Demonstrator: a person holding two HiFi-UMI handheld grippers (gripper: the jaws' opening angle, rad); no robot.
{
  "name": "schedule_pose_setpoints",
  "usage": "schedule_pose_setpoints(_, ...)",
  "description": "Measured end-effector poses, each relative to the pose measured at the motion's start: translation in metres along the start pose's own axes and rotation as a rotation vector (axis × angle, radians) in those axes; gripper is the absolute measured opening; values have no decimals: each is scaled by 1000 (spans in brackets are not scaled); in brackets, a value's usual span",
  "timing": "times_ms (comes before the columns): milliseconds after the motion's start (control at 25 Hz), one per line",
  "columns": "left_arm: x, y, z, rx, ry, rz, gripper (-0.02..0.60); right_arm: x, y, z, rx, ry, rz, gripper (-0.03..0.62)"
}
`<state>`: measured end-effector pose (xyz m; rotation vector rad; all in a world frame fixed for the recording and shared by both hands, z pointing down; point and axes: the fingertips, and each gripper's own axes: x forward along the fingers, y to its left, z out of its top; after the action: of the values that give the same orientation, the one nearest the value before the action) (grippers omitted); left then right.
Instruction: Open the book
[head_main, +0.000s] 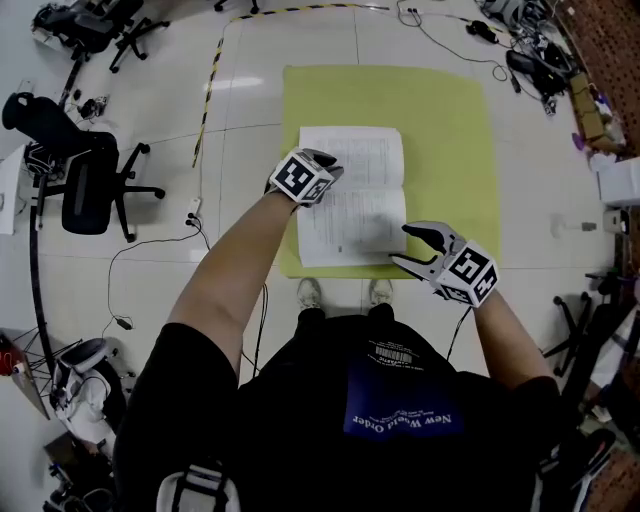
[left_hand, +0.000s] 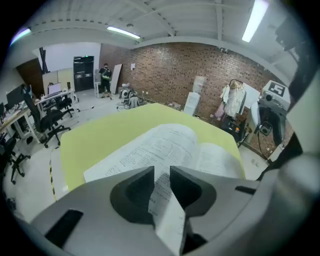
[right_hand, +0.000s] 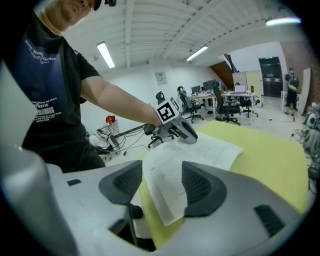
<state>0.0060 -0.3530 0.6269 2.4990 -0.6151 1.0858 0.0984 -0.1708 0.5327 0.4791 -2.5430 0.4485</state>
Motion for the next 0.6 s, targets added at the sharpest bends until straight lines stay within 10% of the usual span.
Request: schedule_pose_setpoints(600,-20,-6,5,-17,-59,-1,91,21,-10,8,5,28,9,233)
